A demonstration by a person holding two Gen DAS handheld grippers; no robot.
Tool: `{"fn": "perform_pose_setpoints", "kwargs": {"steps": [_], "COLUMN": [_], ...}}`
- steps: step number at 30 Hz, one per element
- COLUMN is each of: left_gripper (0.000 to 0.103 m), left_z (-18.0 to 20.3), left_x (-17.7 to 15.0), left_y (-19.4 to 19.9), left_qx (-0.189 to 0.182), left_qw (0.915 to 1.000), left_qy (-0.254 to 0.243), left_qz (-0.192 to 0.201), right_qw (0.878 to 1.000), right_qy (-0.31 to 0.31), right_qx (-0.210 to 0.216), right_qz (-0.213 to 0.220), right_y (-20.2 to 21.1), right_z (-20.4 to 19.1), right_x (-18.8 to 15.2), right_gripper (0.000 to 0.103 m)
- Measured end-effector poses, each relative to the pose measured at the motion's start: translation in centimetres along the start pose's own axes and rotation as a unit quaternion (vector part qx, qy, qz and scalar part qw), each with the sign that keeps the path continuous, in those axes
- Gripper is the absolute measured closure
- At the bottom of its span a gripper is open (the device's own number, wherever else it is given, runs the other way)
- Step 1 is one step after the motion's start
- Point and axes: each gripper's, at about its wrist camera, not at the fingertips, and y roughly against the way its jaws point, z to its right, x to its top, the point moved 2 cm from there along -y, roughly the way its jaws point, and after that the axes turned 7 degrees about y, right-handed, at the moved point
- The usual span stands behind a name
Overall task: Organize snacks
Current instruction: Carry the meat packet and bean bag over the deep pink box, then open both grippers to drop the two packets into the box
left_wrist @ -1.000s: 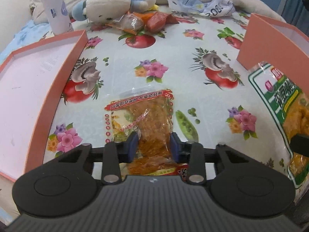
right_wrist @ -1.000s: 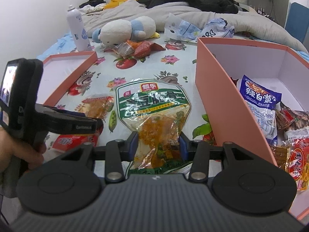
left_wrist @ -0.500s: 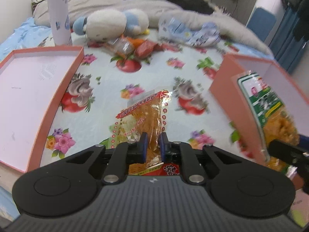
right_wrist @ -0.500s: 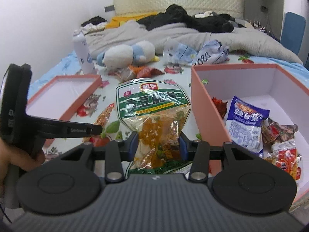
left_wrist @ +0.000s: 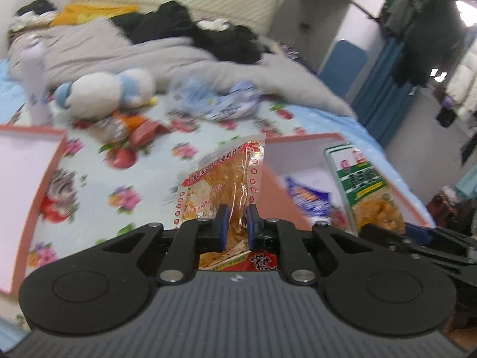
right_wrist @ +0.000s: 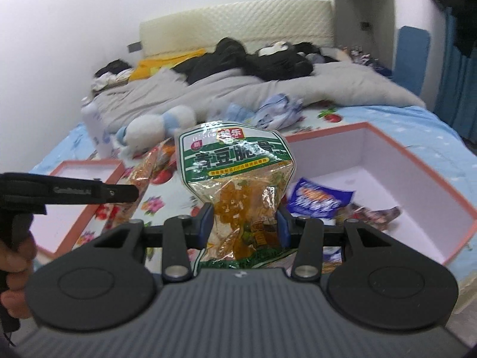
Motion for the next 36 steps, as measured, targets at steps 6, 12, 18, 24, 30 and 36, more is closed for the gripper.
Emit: {"fn": "perform_pose_setpoints", "kwargs": {"steps": [6, 12, 18, 24, 30, 36], "left_gripper": [0.089, 0.089, 0.089, 0.089, 0.088, 0.088], "left_z": [5.1, 9.7, 13.2, 15.2, 16.2, 16.5], "left_x": [2.3, 3.3, 3.4, 3.1, 2.8, 2.8], "left_y": [0.4, -1.2, -6.2, -11.4, -14.7, -16.1], "left_qx": [-0.054, -0.085, -0.083, -0.062, -0.034, -0.031], "left_qw": [0.998, 0.9948, 0.9941, 0.9937, 0.9935, 0.9933], "left_qy": [-0.028, -0.056, -0.059, -0.068, -0.07, -0.054], "left_qz": [0.015, 0.001, -0.037, -0.064, -0.082, -0.098], "right_qw": [1.0, 0.998, 0.997, 0.996, 0.994, 0.994], "right_qy": [-0.012, -0.012, -0.034, -0.047, -0.061, -0.054], "right_qx": [-0.028, -0.054, -0.052, -0.049, -0.031, -0.017], "right_qz": [-0.001, -0.007, -0.039, -0.062, -0.081, -0.094], "right_y": [1.6, 1.7, -1.8, -5.2, -7.7, -8.8], "right_z": [2.7, 5.5, 9.1, 12.1, 14.0, 15.2], "right_x": [1.1, 1.5, 0.3, -0.6, -1.2, -1.8], "right_gripper": [0.057, 0.057, 0.057, 0.056, 0.055, 0.049]}}
